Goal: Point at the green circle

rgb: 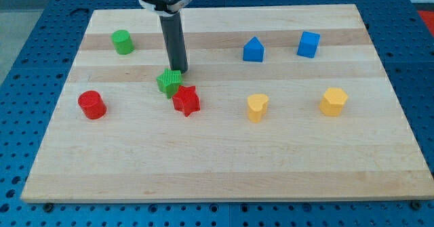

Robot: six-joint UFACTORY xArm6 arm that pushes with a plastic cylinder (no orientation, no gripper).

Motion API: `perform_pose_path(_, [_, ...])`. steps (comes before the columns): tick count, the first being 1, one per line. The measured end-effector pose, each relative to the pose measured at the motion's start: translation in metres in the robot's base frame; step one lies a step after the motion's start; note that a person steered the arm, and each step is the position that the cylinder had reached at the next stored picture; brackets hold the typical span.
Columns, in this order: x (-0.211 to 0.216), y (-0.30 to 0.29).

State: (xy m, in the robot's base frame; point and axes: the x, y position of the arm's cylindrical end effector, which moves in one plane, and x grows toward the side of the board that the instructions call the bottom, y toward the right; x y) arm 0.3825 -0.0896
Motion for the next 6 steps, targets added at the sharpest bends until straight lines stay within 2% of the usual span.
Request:
perform_pose_path(2, [0.038,-0.049])
perform_pose_path(3, [0.043,-0.049])
perform_pose_path(4, [0.026,-0.049])
perform_pose_path(6, [-0.056,-0.049])
